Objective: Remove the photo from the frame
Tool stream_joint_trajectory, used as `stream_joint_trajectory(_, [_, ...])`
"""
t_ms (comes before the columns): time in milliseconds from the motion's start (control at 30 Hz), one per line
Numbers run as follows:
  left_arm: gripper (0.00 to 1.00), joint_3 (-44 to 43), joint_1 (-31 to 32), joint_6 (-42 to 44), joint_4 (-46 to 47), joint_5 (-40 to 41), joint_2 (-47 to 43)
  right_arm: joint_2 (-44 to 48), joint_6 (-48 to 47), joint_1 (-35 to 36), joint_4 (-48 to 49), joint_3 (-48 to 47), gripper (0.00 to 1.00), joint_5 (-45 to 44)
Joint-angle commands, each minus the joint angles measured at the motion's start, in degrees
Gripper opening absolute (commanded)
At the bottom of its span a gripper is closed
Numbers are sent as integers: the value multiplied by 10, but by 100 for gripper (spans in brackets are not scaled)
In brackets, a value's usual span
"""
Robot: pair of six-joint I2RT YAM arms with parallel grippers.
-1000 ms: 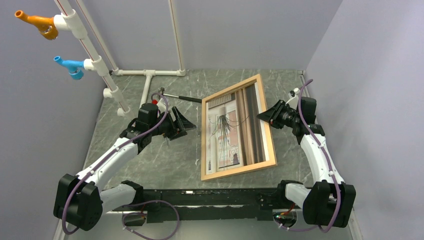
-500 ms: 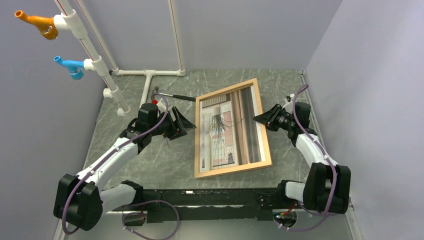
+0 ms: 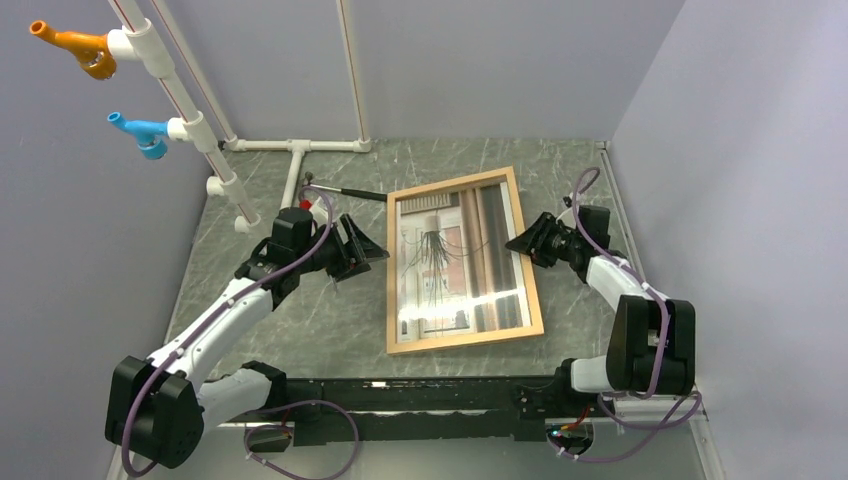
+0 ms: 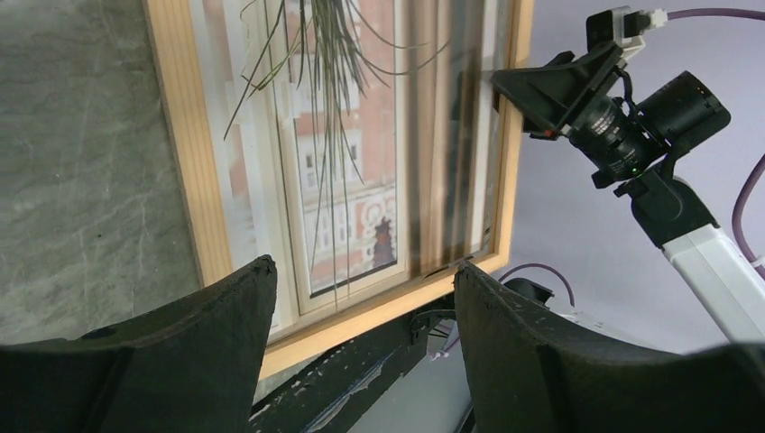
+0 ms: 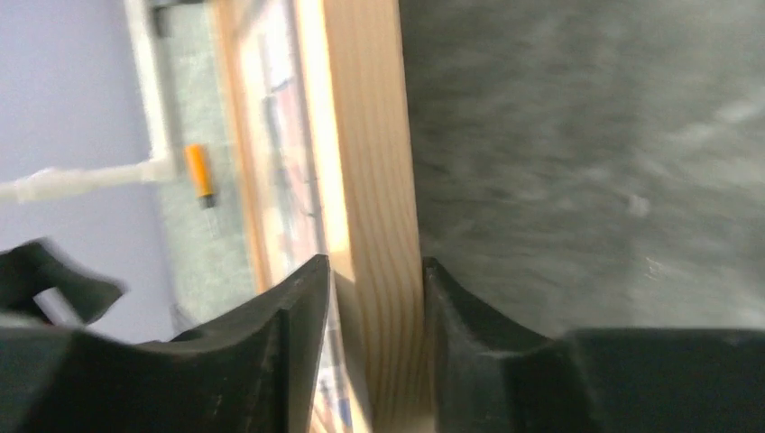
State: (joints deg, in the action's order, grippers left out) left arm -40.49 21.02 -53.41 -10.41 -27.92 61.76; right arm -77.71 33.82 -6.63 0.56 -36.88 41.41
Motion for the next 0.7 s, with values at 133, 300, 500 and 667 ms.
stream_joint_trajectory(133, [76,7,-4,28,1,11,-12,-13,-105,36,-246,-82,76,-318])
stream_joint_trajectory(300, [77,2,-4,75,-1,32,3,22,-108,101,-263,-118,91,-420])
stream_joint_trajectory(500, [78,-66,-4,142,-28,132,73,52,-118,200,-261,-155,95,-424])
stream_joint_trajectory(667, [80,-174,-9,135,-45,235,198,85,-100,253,-238,-154,99,-376])
